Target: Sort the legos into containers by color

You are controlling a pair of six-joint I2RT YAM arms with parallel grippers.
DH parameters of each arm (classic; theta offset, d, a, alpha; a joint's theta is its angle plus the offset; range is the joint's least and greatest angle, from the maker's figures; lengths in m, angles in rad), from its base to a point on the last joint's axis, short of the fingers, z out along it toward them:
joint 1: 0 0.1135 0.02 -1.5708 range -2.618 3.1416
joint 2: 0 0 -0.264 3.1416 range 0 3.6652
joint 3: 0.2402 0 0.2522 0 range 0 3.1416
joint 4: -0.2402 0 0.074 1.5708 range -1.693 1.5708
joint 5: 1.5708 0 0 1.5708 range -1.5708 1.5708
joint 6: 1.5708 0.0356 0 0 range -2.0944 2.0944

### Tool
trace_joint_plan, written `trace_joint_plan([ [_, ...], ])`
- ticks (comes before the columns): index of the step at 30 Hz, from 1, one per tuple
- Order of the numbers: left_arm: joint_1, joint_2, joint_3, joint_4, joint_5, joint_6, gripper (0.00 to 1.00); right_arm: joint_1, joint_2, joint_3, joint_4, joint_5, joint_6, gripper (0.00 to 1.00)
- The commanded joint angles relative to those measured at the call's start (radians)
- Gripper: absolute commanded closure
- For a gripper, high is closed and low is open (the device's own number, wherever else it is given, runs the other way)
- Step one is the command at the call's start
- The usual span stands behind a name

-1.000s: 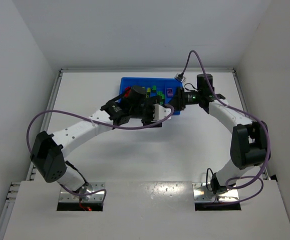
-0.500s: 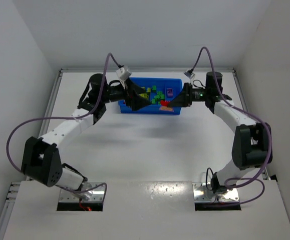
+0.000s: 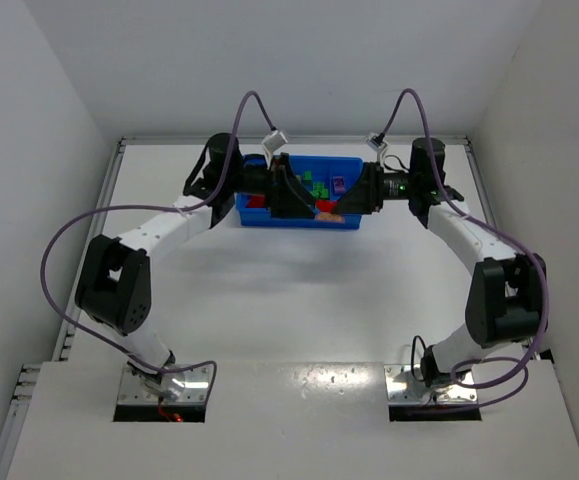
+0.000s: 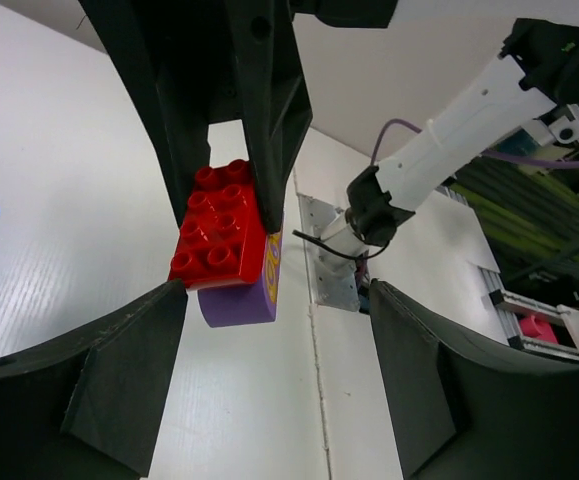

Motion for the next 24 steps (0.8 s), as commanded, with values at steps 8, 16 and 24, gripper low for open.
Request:
trace_joint_plan([
  [8,-0.044,0.042,0.103,-0.131,0.091,0.093,0.25,0.023,-0.057,0.059,0.057,-0.028,-0.013,1.00],
  [16,-0.044,0.052,0.103,-0.176,0.051,0.139,0.25,0.033,-0.057,0.079,0.066,-0.028,-0.013,1.00],
  [24,-0.044,0.061,0.103,-0.173,0.029,0.157,0.28,0.042,-0.057,0.079,0.066,-0.018,-0.013,1.00],
])
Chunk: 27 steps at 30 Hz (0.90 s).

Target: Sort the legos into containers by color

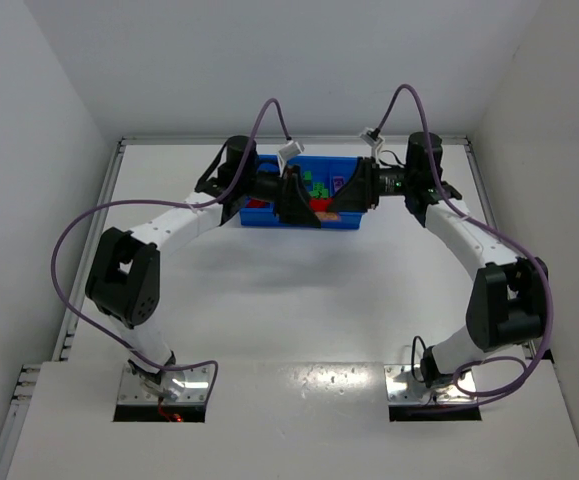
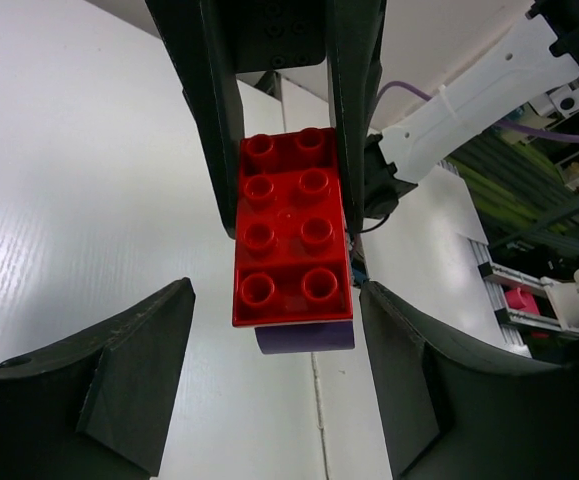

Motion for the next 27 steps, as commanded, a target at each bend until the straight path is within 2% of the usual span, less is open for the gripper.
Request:
trace_joint_plan([
  [1,-0.003,-0.008,0.031,0.029,0.014,0.007,0.32,0.002,-0.034,0.040,0.052,-0.018,-0.013,1.00],
  [3,-0.003,0.001,0.031,0.040,0.014,0.007,0.41,0.002,-0.034,0.040,0.061,-0.009,-0.013,1.00],
  [4,-0.003,0.001,0.031,0.050,0.024,-0.003,0.50,0.002,-0.034,0.040,0.061,-0.008,-0.013,1.00],
  [6,-0.003,0.001,0.031,0.051,0.024,-0.003,0.61,0.002,-0.034,0.040,0.061,0.002,-0.022,1.00],
  [7,-0.003,0.001,0.031,0.051,0.024,-0.003,0.71,0.002,-0.034,0.040,0.061,0.011,-0.022,1.00],
  [9,-0.003,0.001,0.031,0.051,0.024,-0.003,0.81,0.002,-0.034,0.040,0.061,0.031,-0.022,1.00],
  [10,-0.003,0.001,0.031,0.051,0.024,-0.003,0.89,-0.010,-0.034,0.040,0.061,0.042,-0.031,1.00],
  [14,-0.003,-0.019,0.008,0.051,0.044,-0.003,0.93,-0.031,-0.034,0.031,0.080,0.119,-0.031,1.00],
  [19,0.006,-0.030,-0.003,-0.107,0.044,0.155,0.93,-0.053,-0.043,0.022,0.173,0.267,0.012,1.00],
  [21,0.006,-0.040,-0.029,-0.117,0.044,0.165,0.93,-0.064,-0.043,0.021,0.190,0.336,0.021,1.00],
  [27,0.052,-0.105,-0.089,-0.129,0.026,0.189,0.93,-0.096,-0.033,0.041,0.199,0.380,0.033,1.00],
])
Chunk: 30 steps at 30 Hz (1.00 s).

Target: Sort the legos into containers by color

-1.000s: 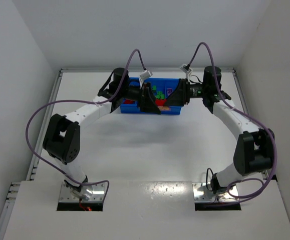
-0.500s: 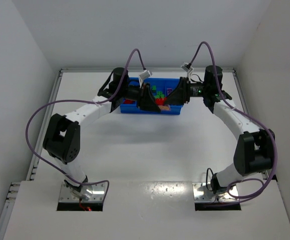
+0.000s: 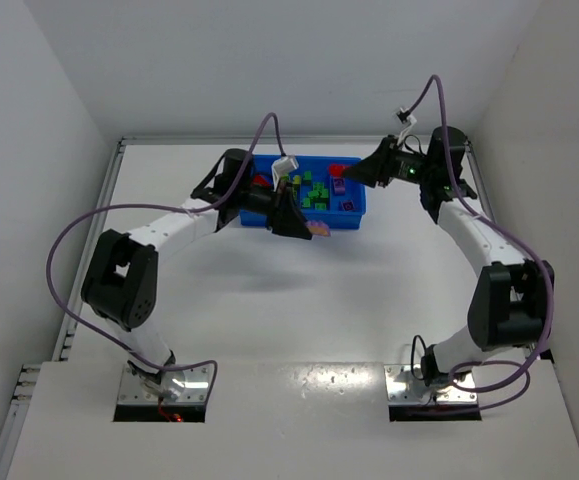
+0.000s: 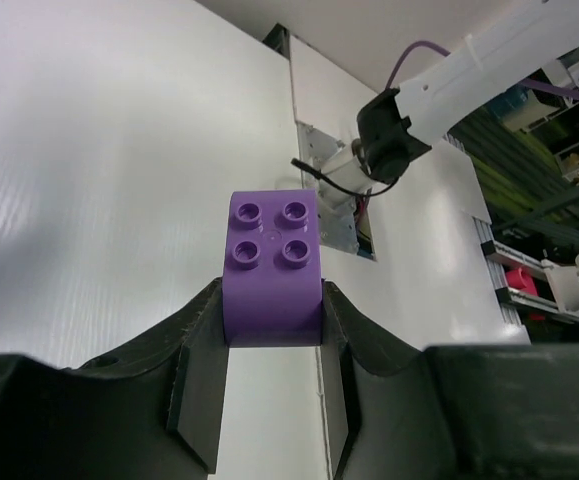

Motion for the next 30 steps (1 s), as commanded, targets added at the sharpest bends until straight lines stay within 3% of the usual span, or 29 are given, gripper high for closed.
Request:
trace_joint_plan([
  [1,0.045,-0.100,-0.033,-0.025,0.018,0.060,0.93,-0.015,-0.012,0.053,0.053,0.076,-0.002,1.00],
  [6,0.129,-0.194,-0.108,-0.044,-0.063,0.074,0.93,-0.003,0.073,0.131,-0.018,0.151,-0.083,1.00],
  [14,0.267,-0.401,-0.196,-0.080,-0.407,0.074,0.93,0.140,0.375,0.355,-0.074,0.239,-0.109,1.00],
  [22,0.399,-0.482,-0.228,-0.186,-0.447,0.118,0.93,0.276,0.747,0.855,-0.251,0.306,-0.186,1.00],
  [30,0.477,-0.511,-0.219,-0.240,-0.447,0.149,0.93,0.337,0.960,1.089,-0.403,0.392,-0.230,1.00],
])
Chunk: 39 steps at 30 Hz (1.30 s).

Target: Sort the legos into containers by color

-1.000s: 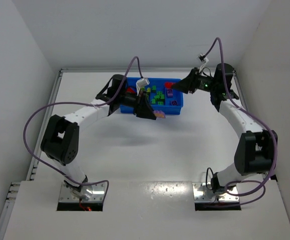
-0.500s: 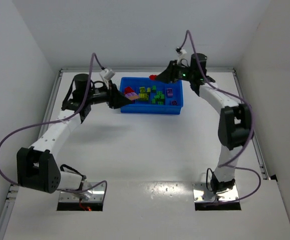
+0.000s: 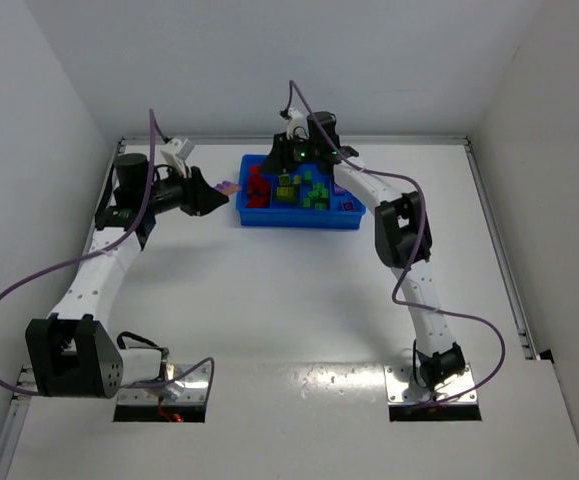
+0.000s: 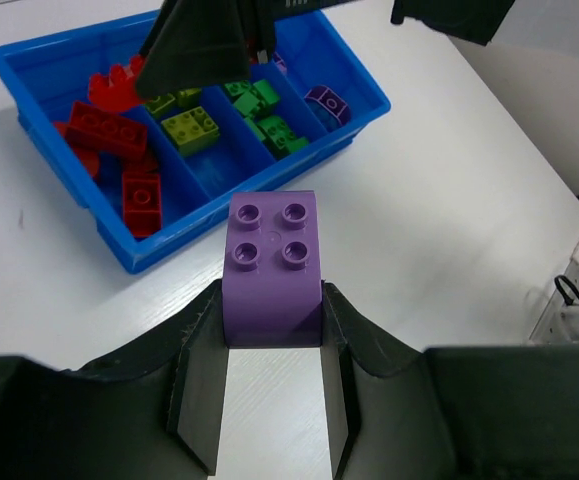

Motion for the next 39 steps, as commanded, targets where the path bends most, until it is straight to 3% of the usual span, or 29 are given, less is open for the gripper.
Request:
trace_joint_plan([
  [1,0.027,-0.043,0.002,-0.010,-0.001,0.021,0.93,0.016,0.027,0.084,-0.074,0.066,-0.045,1.00],
  [4,0.038,-0.043,0.011,-0.021,-0.001,0.032,0.93,0.026,0.052,0.093,-0.075,0.076,-0.054,0.81],
  [6,0.047,-0.043,0.011,-0.021,-0.001,0.043,0.93,0.036,0.052,0.094,-0.085,0.102,-0.067,0.47],
  [10,0.047,-0.029,0.011,-0.021,0.012,0.054,0.93,0.046,0.023,0.080,-0.096,0.080,-0.076,0.24],
  [15,0.008,0.026,0.002,0.031,0.035,0.054,0.93,0.015,-0.118,-0.012,-0.085,0.039,-0.076,0.17],
  [20,-0.104,0.140,0.065,0.131,0.012,0.057,0.93,-0.085,-0.420,-0.191,-0.162,0.155,-0.125,0.16],
  [24,-0.239,0.314,0.226,0.153,-0.043,0.046,0.93,-0.193,-0.662,-0.377,-0.245,0.287,-0.281,0.08],
  [28,-0.342,0.497,0.395,0.153,-0.088,0.046,0.93,-0.233,-0.841,-0.541,-0.393,0.543,-0.389,0.01],
  [32,-0.422,0.690,0.589,0.102,-0.128,0.037,0.93,-0.284,-0.960,-0.658,-0.565,0.599,-0.479,0.01],
  [39,-0.499,0.988,0.915,0.044,-0.217,-0.018,0.93,-0.371,-1.164,-0.860,-0.598,0.649,-0.498,0.01],
])
